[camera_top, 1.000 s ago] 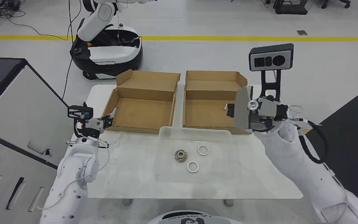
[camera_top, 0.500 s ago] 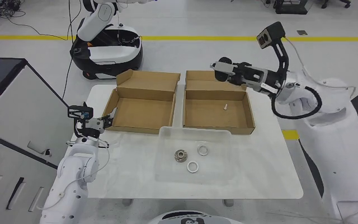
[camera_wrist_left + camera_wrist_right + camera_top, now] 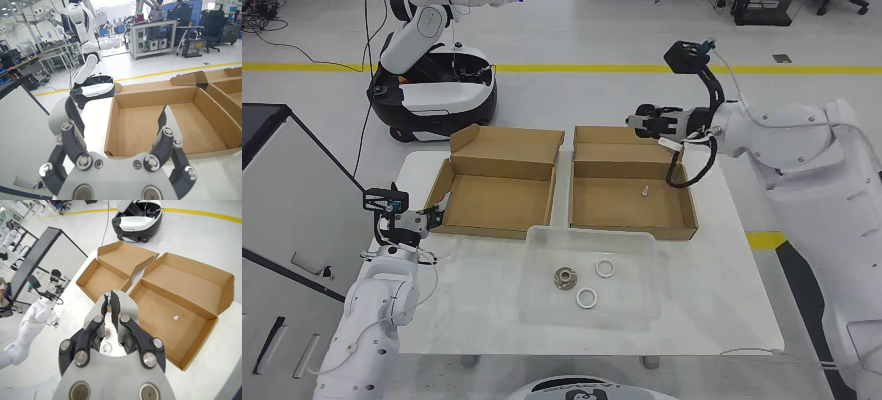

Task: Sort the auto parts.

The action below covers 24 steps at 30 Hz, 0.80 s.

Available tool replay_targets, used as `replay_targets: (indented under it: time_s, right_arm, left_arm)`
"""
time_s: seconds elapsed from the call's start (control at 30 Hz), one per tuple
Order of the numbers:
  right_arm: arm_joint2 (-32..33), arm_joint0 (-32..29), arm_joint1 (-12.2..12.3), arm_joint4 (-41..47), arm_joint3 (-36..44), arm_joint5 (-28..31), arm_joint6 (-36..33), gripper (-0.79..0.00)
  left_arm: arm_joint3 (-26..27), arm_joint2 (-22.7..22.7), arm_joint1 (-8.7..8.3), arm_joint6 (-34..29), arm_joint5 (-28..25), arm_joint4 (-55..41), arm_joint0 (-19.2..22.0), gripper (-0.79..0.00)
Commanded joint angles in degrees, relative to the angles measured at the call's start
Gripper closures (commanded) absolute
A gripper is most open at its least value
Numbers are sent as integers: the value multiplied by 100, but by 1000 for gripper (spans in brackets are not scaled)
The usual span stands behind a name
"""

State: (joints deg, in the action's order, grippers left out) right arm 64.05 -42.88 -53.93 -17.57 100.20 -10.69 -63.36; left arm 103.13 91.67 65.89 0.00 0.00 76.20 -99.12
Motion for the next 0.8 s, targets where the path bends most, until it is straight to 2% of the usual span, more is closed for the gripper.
replay_targets:
  time_s: [0.0,0.37,0.77]
  right_arm:
    - [-264,289,-48,-275,-148,61,-36,0]
    - [-1886,1653,-469,-1165,-1504,864,-751,0]
    - [-3050,2217,-922,-1524,-2525,1665,-1595,0]
  left_arm:
    - [0,0,0,0,0,0,0,-785]
    - [0,0,0,0,0,0,0,-785]
    - [0,0,0,0,0,0,0,-785]
